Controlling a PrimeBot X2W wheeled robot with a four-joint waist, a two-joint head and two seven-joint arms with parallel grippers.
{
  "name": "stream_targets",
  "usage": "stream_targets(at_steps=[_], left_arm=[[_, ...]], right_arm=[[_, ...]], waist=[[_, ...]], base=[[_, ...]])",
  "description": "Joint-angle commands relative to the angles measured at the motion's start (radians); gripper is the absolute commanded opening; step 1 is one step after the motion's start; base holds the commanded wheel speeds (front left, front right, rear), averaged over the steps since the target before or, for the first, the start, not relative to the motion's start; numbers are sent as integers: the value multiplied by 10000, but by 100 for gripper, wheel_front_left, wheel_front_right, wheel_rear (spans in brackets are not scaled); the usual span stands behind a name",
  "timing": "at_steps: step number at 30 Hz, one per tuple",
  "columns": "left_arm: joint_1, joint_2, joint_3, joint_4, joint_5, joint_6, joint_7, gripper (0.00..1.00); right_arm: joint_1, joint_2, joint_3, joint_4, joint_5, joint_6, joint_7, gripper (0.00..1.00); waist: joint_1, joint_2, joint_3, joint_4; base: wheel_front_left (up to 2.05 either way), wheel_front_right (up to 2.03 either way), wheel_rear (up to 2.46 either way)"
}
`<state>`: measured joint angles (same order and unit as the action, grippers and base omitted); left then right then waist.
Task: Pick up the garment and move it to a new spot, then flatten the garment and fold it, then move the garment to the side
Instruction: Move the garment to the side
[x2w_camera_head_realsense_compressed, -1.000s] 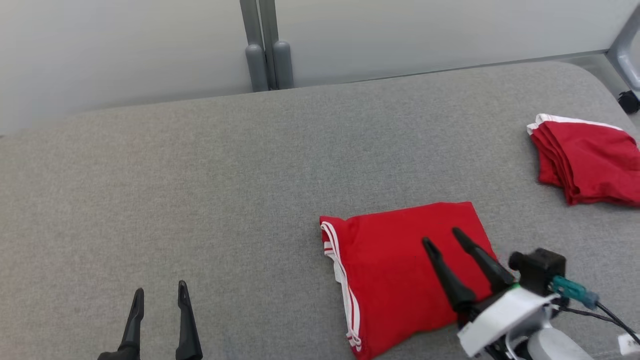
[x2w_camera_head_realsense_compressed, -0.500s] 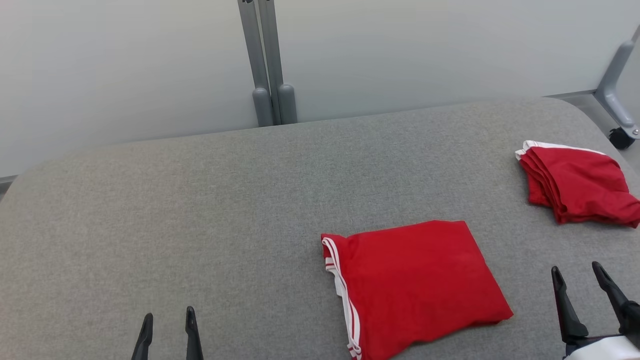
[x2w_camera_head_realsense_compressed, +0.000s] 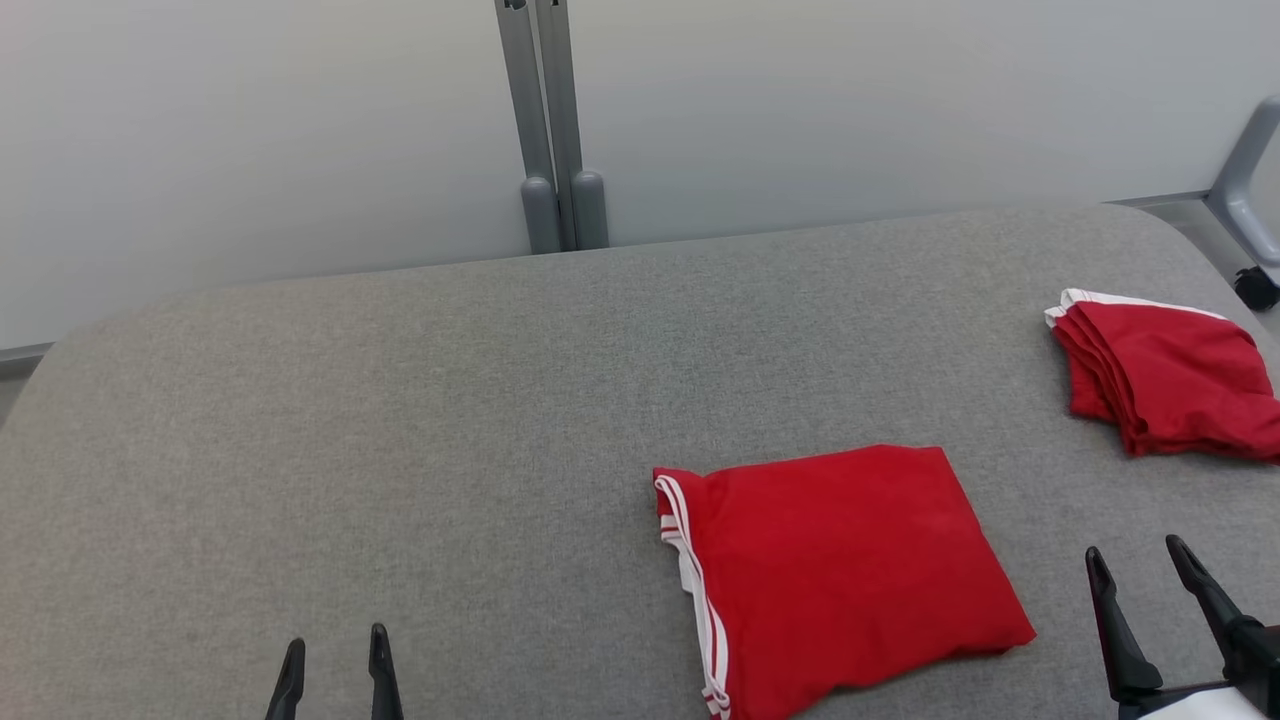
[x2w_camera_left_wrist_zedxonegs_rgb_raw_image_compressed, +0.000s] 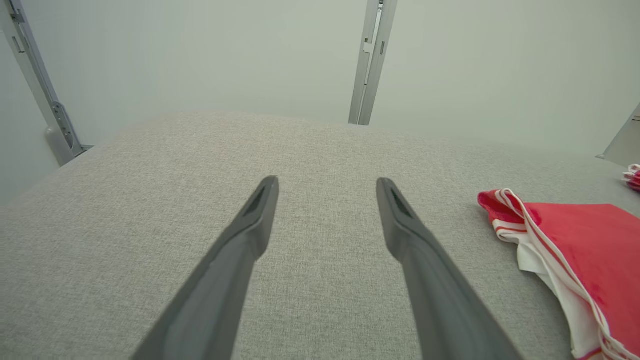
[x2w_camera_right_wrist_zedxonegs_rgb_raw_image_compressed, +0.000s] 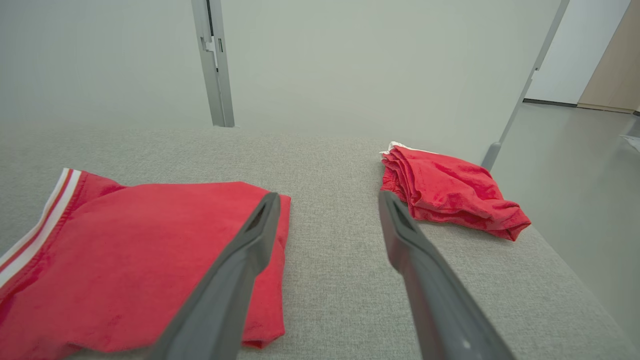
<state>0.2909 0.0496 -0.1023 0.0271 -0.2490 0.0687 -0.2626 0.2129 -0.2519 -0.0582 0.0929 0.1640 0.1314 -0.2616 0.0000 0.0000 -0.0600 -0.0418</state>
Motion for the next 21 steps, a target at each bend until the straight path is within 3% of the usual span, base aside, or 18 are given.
stream_targets(at_steps=[1, 7, 12, 15, 21], left_arm=[[104, 21, 35, -51, -87, 81, -25, 100], [347, 21, 123, -178, -131, 192, -25, 100], [268, 21, 122, -254, 10, 163, -25, 100], [95, 21, 125, -269, 24, 208, -25, 100], [-324, 21, -173, -257, 63, 175, -25, 100]], right_arm=[[-121, -53, -16, -65, 14, -16, -42, 100], [-519, -136, 83, -177, 352, -16, -42, 100], [-1286, -743, 883, 808, 1894, -16, 105, 100], [-2185, -1262, 1689, 1584, 3097, -16, 1320, 100], [-3793, -1878, 3147, 3018, 4045, -16, 3654, 100]], waist=[[0, 0, 26, 28], [0, 0, 154, 101], [0, 0, 417, 256], [0, 0, 634, 345], [0, 0, 1421, 601]], base=[[0, 0, 0], [0, 0, 0], [0, 0, 0], [0, 0, 0], [0, 0, 0]])
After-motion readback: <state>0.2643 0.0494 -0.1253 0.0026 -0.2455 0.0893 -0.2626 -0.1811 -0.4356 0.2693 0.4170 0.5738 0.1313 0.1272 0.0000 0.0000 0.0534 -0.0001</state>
